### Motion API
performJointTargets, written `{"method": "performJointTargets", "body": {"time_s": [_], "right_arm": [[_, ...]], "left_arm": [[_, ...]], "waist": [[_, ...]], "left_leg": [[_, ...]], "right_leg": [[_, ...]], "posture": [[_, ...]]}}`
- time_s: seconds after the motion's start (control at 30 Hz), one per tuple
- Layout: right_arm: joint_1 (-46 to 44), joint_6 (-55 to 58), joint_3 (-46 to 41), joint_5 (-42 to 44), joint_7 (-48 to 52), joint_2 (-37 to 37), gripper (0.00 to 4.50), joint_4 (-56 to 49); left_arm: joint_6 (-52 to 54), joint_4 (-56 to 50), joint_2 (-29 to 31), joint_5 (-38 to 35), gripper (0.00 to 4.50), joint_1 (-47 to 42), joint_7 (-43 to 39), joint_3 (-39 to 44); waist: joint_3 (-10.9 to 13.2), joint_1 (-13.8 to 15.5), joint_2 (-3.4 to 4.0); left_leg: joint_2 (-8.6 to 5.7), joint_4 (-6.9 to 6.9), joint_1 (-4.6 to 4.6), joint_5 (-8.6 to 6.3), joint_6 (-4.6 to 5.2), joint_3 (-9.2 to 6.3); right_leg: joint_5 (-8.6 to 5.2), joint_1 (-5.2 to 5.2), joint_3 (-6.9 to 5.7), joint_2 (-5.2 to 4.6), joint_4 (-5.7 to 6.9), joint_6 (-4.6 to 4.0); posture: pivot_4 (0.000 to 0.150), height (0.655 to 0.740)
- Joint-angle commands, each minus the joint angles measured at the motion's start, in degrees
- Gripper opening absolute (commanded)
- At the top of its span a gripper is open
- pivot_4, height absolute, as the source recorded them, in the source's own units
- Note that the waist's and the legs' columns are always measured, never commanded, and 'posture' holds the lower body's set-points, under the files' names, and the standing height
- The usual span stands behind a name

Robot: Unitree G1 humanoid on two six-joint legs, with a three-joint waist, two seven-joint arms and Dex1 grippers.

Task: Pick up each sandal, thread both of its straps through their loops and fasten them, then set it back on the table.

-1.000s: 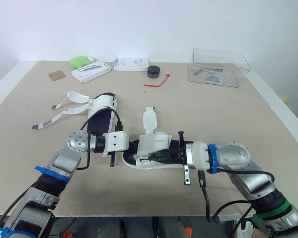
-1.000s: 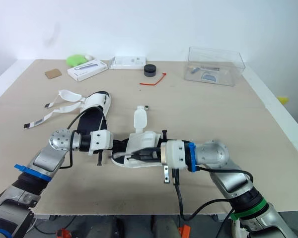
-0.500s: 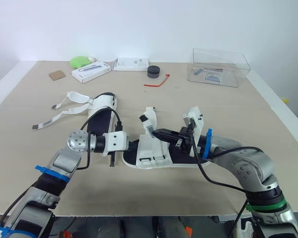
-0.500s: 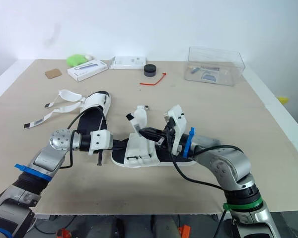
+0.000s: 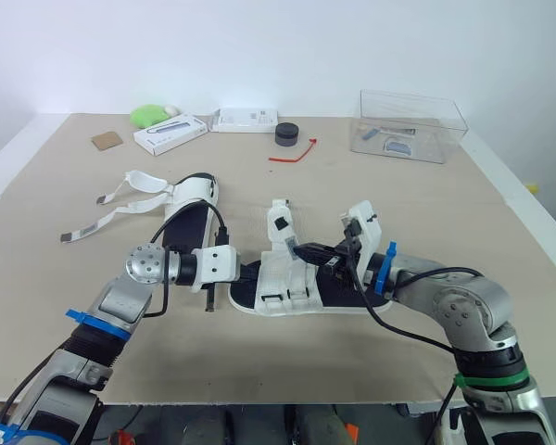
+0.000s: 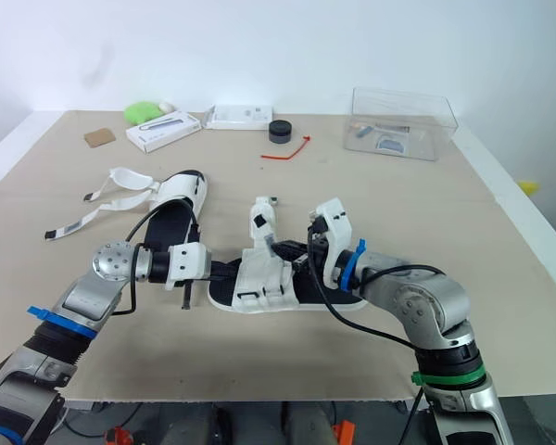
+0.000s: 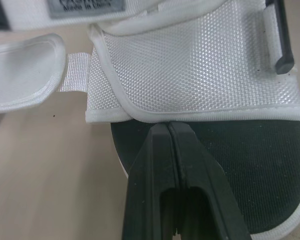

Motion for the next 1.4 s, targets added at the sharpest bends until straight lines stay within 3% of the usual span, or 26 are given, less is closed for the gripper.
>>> {"method": "performJointTargets", "body": {"time_s": [0.03,0.23,0.33,0.57,0.6,0.73,1.0,1.3,1.4], "right_arm": [[0.2,-0.4,-2.2,-2.0,-0.4,-0.6,0.02,0.0],[0.4,-3.0,-2.5,-5.1,1.0,-2.0,0.02,0.0],[-0.2,-4.1,-3.2,-6.3,1.9,-2.8,0.95,0.1],[-1.4,-5.9,-2.9,-9.0,5.5,-4.3,4.26,-1.0],[-1.5,-6.4,-2.6,-9.5,6.1,-4.5,4.39,-1.2],[-5.8,-10.5,-0.9,-12.2,8.6,-3.4,4.39,-0.9],[-12.4,-8.2,0.0,-10.5,10.3,1.8,4.39,1.4],[-14.4,7.1,-2.6,-2.1,8.9,4.0,4.39,2.7],[-14.2,5.0,-0.8,-5.2,9.1,3.3,3.63,4.0]], "left_arm": [[0.7,0.0,0.2,0.9,0.00,1.0,-0.2,-1.0],[1.0,-0.3,0.1,0.9,0.00,1.0,-0.1,-1.1],[1.0,-0.3,0.1,1.0,0.00,1.1,-0.1,-1.2],[0.9,-0.2,0.0,1.0,0.00,1.2,0.0,-1.3],[0.9,-0.2,-0.1,1.1,0.00,1.2,0.0,-1.3],[0.8,0.1,-0.3,1.1,0.00,0.8,0.1,-1.3],[0.6,0.1,-0.9,1.5,0.00,0.7,0.4,-1.6],[0.2,-0.3,-0.7,1.8,0.00,1.4,0.6,-1.6],[0.2,-0.3,-0.9,1.8,0.00,1.4,0.7,-1.8]], "waist": [[0.0,0.0,0.00],[0.0,0.0,0.00],[0.0,0.0,0.00],[0.0,0.0,0.00],[0.0,0.0,0.00],[0.0,0.0,0.02],[0.0,0.1,0.03],[0.0,0.1,0.03],[0.0,0.1,0.03]], "left_leg": [[0.00,0.00,0.00,0.00,0.00,0.00],[-0.01,0.00,-0.01,0.00,0.00,0.00],[-0.02,0.00,-0.01,0.00,0.00,0.00],[-0.02,0.00,-0.05,0.00,0.00,-0.04],[-0.02,0.00,-0.06,0.00,0.00,-0.04],[-0.02,0.00,-0.07,0.00,0.00,-0.01],[-0.02,-0.01,-0.15,0.01,0.03,-0.10],[-0.06,0.00,-0.23,-0.01,0.04,-0.11],[-0.06,0.00,-0.23,-0.01,0.04,-0.11]], "right_leg": [[0.00,0.00,0.00,0.00,0.00,0.00],[0.00,0.00,0.00,0.00,-0.01,0.03],[-0.02,0.00,0.00,-0.01,-0.02,0.08],[-0.19,-0.02,0.00,-0.01,-0.03,0.32],[-0.20,-0.02,-0.01,-0.01,-0.03,0.32],[-0.20,-0.04,0.00,-0.01,-0.03,0.34],[-0.07,-0.05,-0.09,-0.04,-0.04,0.07],[-0.03,-0.05,-0.13,-0.15,-0.16,0.11],[-0.03,-0.05,-0.14,-0.15,-0.16,0.10]], "posture": [[0.150,0.7400],[0.150,0.7400],[0.150,0.7400],[0.150,0.7400],[0.150,0.7400],[0.150,0.7400],[0.150,0.7400],[0.150,0.7400],[0.150,0.7400]]}}
